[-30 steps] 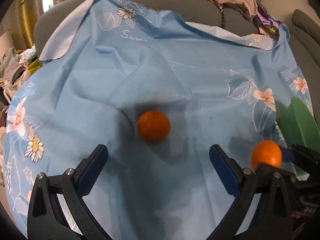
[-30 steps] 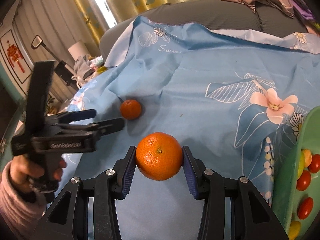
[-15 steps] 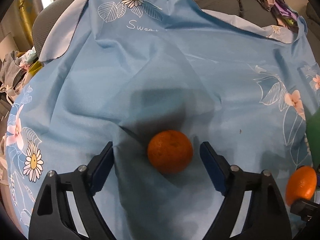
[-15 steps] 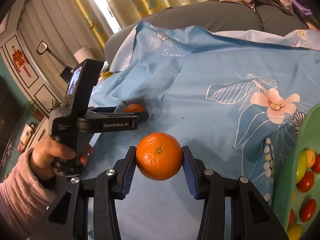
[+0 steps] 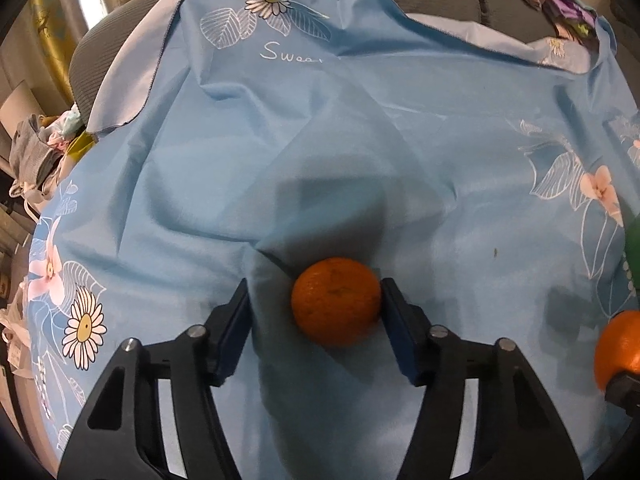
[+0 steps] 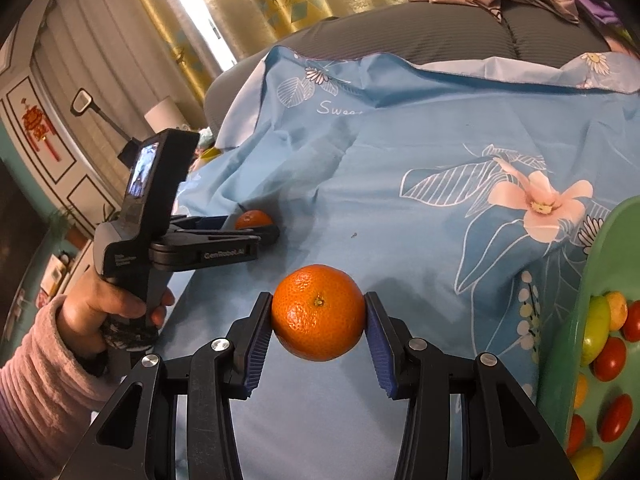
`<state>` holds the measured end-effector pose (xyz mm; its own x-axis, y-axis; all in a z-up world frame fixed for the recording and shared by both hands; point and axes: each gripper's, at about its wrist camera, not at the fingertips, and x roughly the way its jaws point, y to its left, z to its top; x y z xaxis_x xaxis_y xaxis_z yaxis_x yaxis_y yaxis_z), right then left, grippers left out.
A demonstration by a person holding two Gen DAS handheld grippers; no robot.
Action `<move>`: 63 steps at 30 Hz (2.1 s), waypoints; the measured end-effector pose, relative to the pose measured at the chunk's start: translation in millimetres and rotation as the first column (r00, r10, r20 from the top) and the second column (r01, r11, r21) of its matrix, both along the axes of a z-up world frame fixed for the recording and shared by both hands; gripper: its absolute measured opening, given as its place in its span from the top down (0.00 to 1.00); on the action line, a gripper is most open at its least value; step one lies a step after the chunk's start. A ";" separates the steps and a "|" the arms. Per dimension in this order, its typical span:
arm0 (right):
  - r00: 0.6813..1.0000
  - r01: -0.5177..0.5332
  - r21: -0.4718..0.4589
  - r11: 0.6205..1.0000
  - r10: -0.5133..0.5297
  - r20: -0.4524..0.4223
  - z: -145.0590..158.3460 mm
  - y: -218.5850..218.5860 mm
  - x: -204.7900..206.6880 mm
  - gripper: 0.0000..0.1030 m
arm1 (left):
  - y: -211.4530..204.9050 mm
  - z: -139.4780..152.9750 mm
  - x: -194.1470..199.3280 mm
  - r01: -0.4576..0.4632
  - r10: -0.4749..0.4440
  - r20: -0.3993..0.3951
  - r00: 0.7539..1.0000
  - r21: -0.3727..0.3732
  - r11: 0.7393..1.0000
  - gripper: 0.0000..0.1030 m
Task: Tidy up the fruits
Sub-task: 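Grasp the large orange with the right tool while the left tool grasps the mandarin, then carry both oranges over the green bowl and open both tools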
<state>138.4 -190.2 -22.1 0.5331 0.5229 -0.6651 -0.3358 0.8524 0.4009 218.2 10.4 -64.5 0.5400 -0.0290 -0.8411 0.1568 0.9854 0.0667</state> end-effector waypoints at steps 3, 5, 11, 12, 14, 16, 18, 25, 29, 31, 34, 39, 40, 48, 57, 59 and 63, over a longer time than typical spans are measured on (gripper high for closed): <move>1.000 0.002 -0.001 1.000 -0.002 -0.005 -1.4 -0.3 0.0 0.55 | 1.5 3.2 -2.8 -0.003 0.003 0.011 1.000 -0.004 1.000 0.47; 1.000 0.003 -0.002 1.000 -0.003 -0.007 -1.5 -0.9 -0.6 0.55 | 2.4 4.9 -5.3 -0.001 0.001 0.020 1.000 -0.004 1.000 0.48; 1.000 0.004 -0.001 1.000 -0.004 -0.010 -1.6 -1.1 -0.5 0.55 | 2.0 7.3 -10.0 0.020 -0.020 0.034 0.999 0.017 1.000 0.51; 1.000 0.003 -0.001 1.000 -0.003 -0.011 -1.6 -0.8 -0.5 0.55 | 2.4 7.0 -9.8 0.020 -0.021 0.033 0.999 0.016 1.000 0.51; 1.000 0.001 0.000 1.000 -0.001 -0.012 -1.1 -0.7 -0.5 0.55 | 2.1 5.8 -9.8 0.021 -0.022 0.024 0.999 0.016 1.000 0.49; 1.000 -0.002 -0.001 1.000 0.002 -0.011 -0.5 -0.5 -1.1 0.55 | 0.5 5.0 -12.3 0.023 -0.023 0.023 0.999 0.022 0.999 0.49; 1.000 -0.002 -0.001 1.000 0.002 -0.012 -0.1 -0.6 -1.0 0.55 | 1.4 4.8 -15.6 0.029 -0.029 0.024 0.999 0.005 1.000 0.42; 1.000 -0.003 0.006 1.000 0.003 -0.016 -0.4 0.2 -1.1 0.55 | -0.2 3.1 -21.1 0.056 -0.056 0.017 0.998 0.008 0.998 0.41; 1.000 -0.002 0.010 1.000 0.002 -0.014 -0.4 -1.0 -1.9 0.55 | -3.7 -1.1 -14.0 0.060 -0.059 -0.008 0.998 0.027 0.998 0.41; 1.000 0.001 0.009 1.000 -0.001 -0.016 -1.1 -1.2 -1.4 0.55 | -6.3 -5.1 -10.6 0.056 -0.055 -0.019 0.998 0.051 0.997 0.41; 1.000 0.005 0.010 1.000 -0.004 -0.024 -2.5 -1.3 -1.5 0.55 | -4.4 -2.3 -10.7 0.023 -0.023 0.007 1.000 0.032 0.999 0.39; 1.000 -0.005 0.035 0.999 0.005 -0.018 0.3 -3.5 -4.5 0.55 | 4.9 26.2 -42.1 0.052 -0.051 0.106 0.993 0.001 0.999 0.37; 1.000 -0.008 0.042 0.999 0.009 -0.020 0.0 -3.8 -4.5 0.55 | 3.6 32.3 -47.4 0.068 -0.068 0.129 0.989 0.006 0.998 0.37; 1.000 -0.007 0.048 0.999 0.008 -0.024 0.9 -4.0 -6.1 0.55 | -15.6 14.8 -28.1 0.131 -0.128 0.066 0.990 -0.043 0.990 0.36; 0.999 -0.014 0.049 0.999 0.015 -0.035 -2.2 -1.0 -3.3 0.55 | -24.7 -6.1 -8.7 0.124 -0.126 0.026 0.992 0.048 0.991 0.48; 0.999 -0.013 0.048 0.999 0.015 -0.033 -2.2 -2.0 -3.3 0.55 | -22.6 -10.9 -5.0 0.119 -0.119 -0.001 0.993 0.056 0.991 0.60; 1.000 -0.009 0.049 0.999 0.010 -0.027 -0.9 -3.9 -5.1 0.55 | -18.6 -10.0 -6.0 0.119 -0.119 -0.003 0.993 0.035 0.992 0.60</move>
